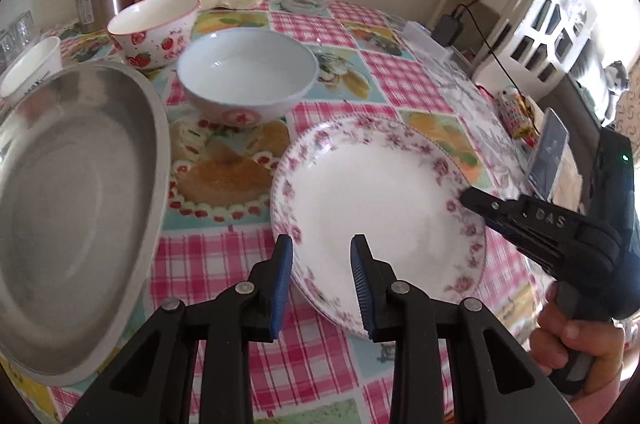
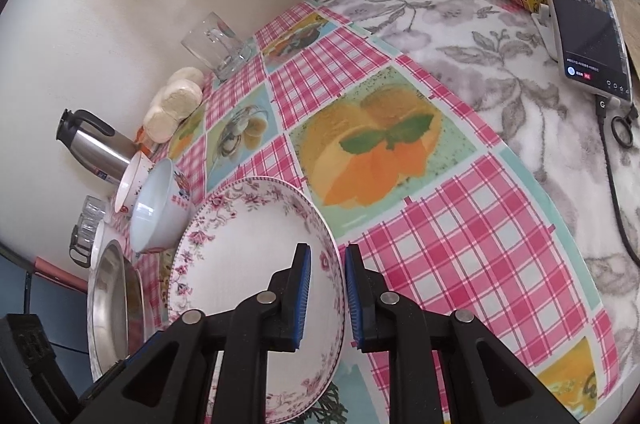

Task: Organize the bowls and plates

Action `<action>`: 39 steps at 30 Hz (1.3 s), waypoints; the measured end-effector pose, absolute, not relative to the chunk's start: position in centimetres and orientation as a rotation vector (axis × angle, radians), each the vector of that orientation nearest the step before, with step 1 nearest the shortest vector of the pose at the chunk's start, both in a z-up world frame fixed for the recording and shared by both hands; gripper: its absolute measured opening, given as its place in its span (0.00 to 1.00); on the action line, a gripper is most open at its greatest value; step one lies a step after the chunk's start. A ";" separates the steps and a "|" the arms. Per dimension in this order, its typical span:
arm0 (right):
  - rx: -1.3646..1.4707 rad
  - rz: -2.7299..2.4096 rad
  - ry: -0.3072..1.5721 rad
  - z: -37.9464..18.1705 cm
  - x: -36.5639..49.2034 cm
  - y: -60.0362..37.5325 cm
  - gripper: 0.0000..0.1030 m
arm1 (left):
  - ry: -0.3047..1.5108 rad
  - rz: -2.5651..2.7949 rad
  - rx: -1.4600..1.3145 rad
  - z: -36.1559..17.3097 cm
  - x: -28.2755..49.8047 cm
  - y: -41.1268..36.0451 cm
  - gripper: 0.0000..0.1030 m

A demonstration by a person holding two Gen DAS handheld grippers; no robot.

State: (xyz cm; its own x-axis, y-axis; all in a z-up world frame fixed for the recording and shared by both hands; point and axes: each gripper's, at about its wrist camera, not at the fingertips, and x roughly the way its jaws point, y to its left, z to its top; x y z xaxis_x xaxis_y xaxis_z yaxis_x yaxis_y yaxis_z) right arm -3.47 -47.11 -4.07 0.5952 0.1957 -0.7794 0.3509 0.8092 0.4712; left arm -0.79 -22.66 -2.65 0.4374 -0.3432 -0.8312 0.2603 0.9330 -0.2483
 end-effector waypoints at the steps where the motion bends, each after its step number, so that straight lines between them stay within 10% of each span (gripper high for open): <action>1: 0.639 -0.102 0.948 -4.1 -3.4 -47.1 0.18 | 1.050 -0.356 -0.066 -2.6 -0.6 -22.7 0.30; 13: 0.584 -0.131 1.004 -5.0 -2.5 -46.9 0.18 | 1.085 -0.281 -0.018 -4.1 1.5 -23.3 0.39; 39: 0.638 -0.123 0.935 -4.9 -2.8 -47.8 0.19 | 1.059 -0.425 -0.138 -3.8 3.2 -23.6 0.11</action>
State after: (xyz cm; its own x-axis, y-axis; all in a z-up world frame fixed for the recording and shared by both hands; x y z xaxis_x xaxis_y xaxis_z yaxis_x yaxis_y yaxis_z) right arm -2.79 -47.80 -4.94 0.6012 0.1696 -0.7809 0.3656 0.8106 0.4575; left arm 3.16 -23.62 -3.85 0.4174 -0.4029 -0.8145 0.2724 0.9106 -0.3108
